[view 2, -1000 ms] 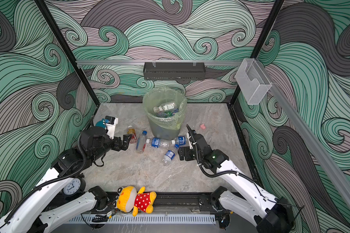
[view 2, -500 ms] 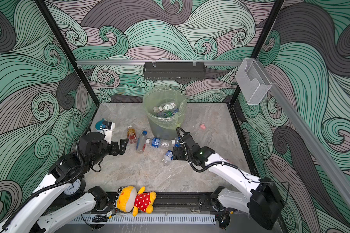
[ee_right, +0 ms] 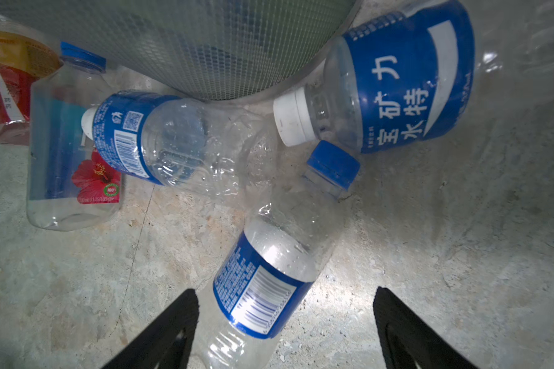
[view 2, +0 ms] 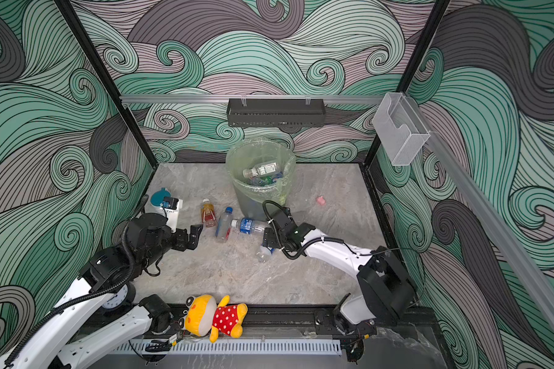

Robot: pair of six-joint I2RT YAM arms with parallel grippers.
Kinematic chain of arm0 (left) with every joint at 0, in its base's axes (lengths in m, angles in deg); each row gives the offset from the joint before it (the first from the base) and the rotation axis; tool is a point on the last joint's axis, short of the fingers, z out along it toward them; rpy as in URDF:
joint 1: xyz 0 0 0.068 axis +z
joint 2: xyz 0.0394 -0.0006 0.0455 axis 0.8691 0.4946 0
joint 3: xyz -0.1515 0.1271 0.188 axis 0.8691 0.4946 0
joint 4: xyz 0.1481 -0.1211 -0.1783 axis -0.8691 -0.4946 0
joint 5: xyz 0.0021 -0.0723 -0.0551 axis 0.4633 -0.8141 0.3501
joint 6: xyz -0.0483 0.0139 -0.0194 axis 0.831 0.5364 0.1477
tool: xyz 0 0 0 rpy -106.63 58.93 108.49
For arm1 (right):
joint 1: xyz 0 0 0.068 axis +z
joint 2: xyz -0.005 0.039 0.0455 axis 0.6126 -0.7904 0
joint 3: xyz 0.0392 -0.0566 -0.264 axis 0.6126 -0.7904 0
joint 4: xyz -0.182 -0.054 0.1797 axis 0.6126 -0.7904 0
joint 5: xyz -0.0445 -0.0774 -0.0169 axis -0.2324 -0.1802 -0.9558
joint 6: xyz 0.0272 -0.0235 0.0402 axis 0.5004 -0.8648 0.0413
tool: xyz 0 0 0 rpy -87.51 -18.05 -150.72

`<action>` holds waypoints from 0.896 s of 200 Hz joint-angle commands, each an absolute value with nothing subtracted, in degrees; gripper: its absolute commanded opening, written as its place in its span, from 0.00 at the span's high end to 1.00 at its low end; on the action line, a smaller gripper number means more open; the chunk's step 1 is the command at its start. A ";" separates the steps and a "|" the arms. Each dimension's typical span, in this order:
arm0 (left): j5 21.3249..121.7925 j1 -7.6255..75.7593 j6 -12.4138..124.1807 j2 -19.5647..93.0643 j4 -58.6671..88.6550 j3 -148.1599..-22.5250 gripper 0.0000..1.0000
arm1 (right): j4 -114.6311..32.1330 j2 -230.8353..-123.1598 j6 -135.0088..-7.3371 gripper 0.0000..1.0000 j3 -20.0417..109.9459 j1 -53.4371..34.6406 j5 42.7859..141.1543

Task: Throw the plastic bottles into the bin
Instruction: 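Lower the right gripper onto the blue-capped water bottle and close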

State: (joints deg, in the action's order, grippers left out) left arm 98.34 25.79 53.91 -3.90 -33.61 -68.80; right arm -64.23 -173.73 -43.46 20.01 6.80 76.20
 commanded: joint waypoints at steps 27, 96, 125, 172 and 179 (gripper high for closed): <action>99.39 26.24 53.43 -5.93 -36.38 -68.36 0.01 | -61.52 -177.18 -41.46 0.18 21.41 7.22 74.02; 99.57 26.22 52.80 -6.19 -37.13 -68.19 0.01 | -60.56 -181.58 -40.45 0.22 21.80 7.22 73.99; 100.26 26.24 52.59 -6.24 -36.88 -67.52 0.01 | -59.69 -182.60 -39.85 0.23 21.01 7.15 74.18; 101.06 26.25 52.00 -6.43 -36.07 -66.10 0.01 | -59.22 -183.08 -39.78 0.26 19.48 7.22 73.85; 101.40 26.25 51.99 -6.53 -35.99 -65.91 0.01 | -59.47 -183.21 -39.91 0.27 19.31 7.22 73.59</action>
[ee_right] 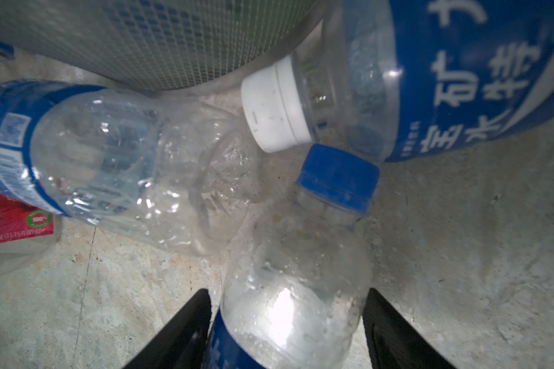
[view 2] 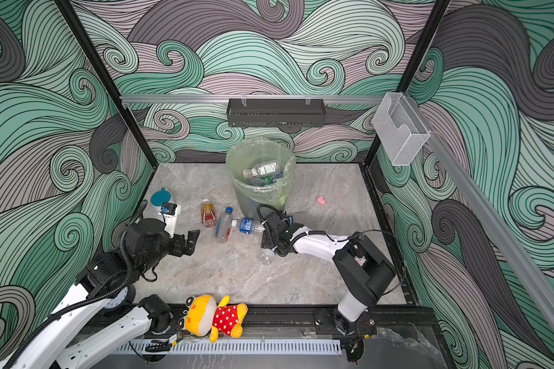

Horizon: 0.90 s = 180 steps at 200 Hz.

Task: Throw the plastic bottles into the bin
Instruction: 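Lower the right gripper onto the blue-capped water bottle and close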

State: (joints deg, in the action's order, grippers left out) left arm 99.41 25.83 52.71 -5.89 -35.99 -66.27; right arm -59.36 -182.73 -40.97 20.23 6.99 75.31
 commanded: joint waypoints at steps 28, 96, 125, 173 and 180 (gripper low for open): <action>103.87 26.25 51.79 -8.56 -33.59 -63.37 0.01 | -59.77 -183.99 -40.09 0.28 18.61 7.22 73.13; 104.74 26.25 51.27 -10.69 -33.08 -61.25 0.01 | -61.67 -184.14 -41.51 0.31 18.04 7.22 71.98; 104.85 26.24 51.10 -9.87 -32.52 -60.65 0.01 | -65.26 -181.27 -44.29 0.36 17.73 7.28 69.51; 104.90 26.25 50.70 -8.33 -30.82 -60.02 0.01 | -72.51 -173.09 -49.70 0.39 16.48 7.20 63.48; 104.91 26.25 50.63 -8.09 -30.71 -60.01 0.01 | -73.64 -171.79 -50.46 0.39 16.27 7.21 62.64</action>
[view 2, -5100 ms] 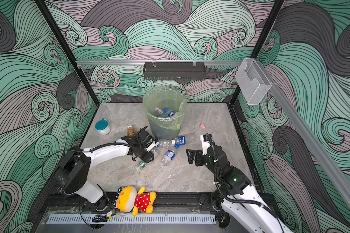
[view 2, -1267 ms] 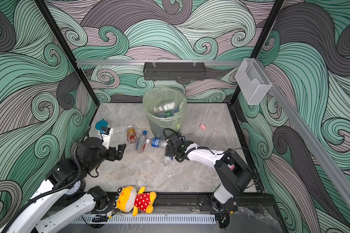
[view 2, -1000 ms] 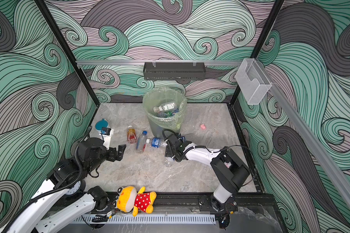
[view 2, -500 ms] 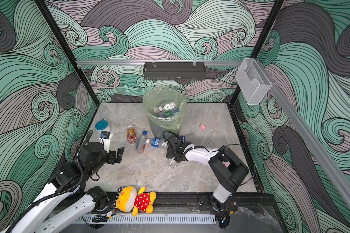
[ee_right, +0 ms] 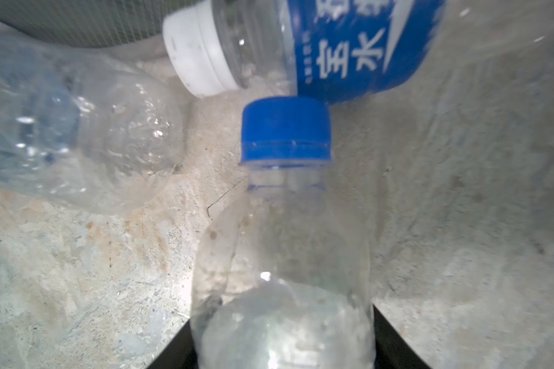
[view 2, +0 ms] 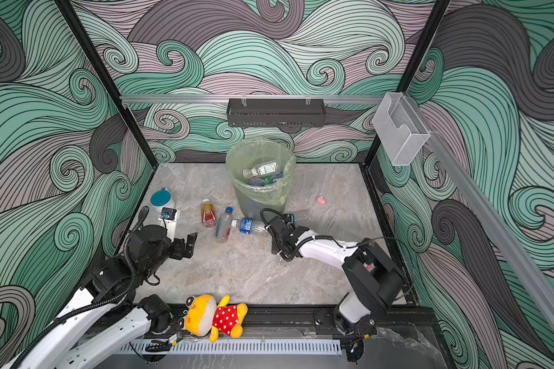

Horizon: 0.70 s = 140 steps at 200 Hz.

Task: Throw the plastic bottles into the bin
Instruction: 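Lower the right gripper onto the blue-capped water bottle and close, then lift the blue-capped water bottle with the right gripper toward the bin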

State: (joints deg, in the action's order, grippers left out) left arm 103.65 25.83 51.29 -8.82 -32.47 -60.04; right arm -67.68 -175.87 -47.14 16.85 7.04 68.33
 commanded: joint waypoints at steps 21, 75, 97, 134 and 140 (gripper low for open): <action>104.90 26.25 50.40 -7.27 -30.38 -60.01 0.01 | -76.02 -167.65 -52.35 0.39 15.31 7.05 61.25; 104.88 26.25 50.09 -5.38 -29.53 -60.19 0.01 | -79.21 -154.42 -57.12 0.41 15.14 5.45 59.36; 104.91 26.26 49.99 -4.91 -29.37 -60.14 0.01 | -81.02 -148.79 -59.17 0.42 16.57 3.88 59.04; 104.82 26.34 50.00 -3.53 -29.02 -60.36 0.01 | -81.66 -139.99 -63.12 0.42 19.11 0.65 62.47; 104.79 26.41 50.00 -3.24 -28.89 -60.41 0.01 | -81.76 -139.03 -63.65 0.42 19.70 0.14 63.17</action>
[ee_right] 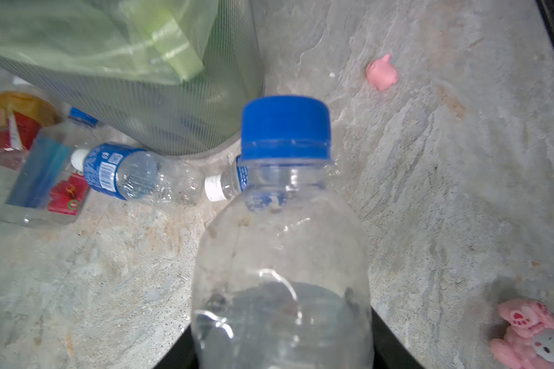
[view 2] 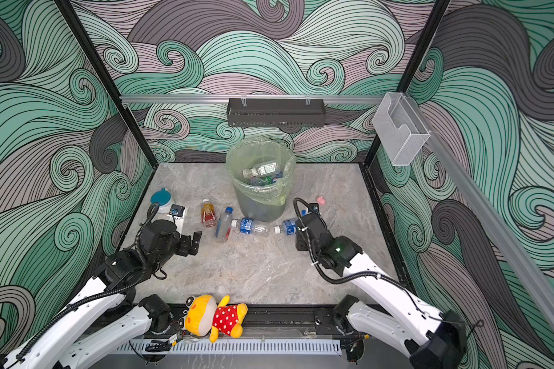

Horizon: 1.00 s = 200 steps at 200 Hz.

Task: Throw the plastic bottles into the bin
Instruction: 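Lift the blue-capped water bottle with the right gripper toward the bin, then swing the water bottle over the bin and open the right gripper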

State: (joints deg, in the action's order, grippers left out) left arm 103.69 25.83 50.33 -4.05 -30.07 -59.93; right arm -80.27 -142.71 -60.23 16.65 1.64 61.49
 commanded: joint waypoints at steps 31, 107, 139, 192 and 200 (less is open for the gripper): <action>104.33 26.43 49.90 -1.87 -28.43 -61.03 0.01 | -82.01 -135.69 -66.22 0.42 22.76 -0.78 66.39; 103.20 26.51 49.30 1.62 -27.80 -63.20 0.01 | -68.20 -142.23 -77.08 0.43 38.18 -1.70 78.08; 103.01 26.52 49.89 1.25 -28.63 -64.43 0.01 | -67.60 -169.09 -77.46 0.23 63.12 -3.96 79.58; 101.84 26.65 50.06 -1.08 -32.82 -65.74 0.01 | -71.15 -179.95 -79.52 0.02 78.98 -4.12 80.88; 102.09 26.63 49.80 -1.23 -32.82 -65.57 0.01 | -69.84 -177.54 -80.19 0.01 76.10 -4.13 80.56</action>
State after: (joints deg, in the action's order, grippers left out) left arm 102.10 25.86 49.87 -0.29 -30.07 -63.95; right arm -71.03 -185.62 -77.56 79.16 -3.96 80.42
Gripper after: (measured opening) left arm 0.986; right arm 0.980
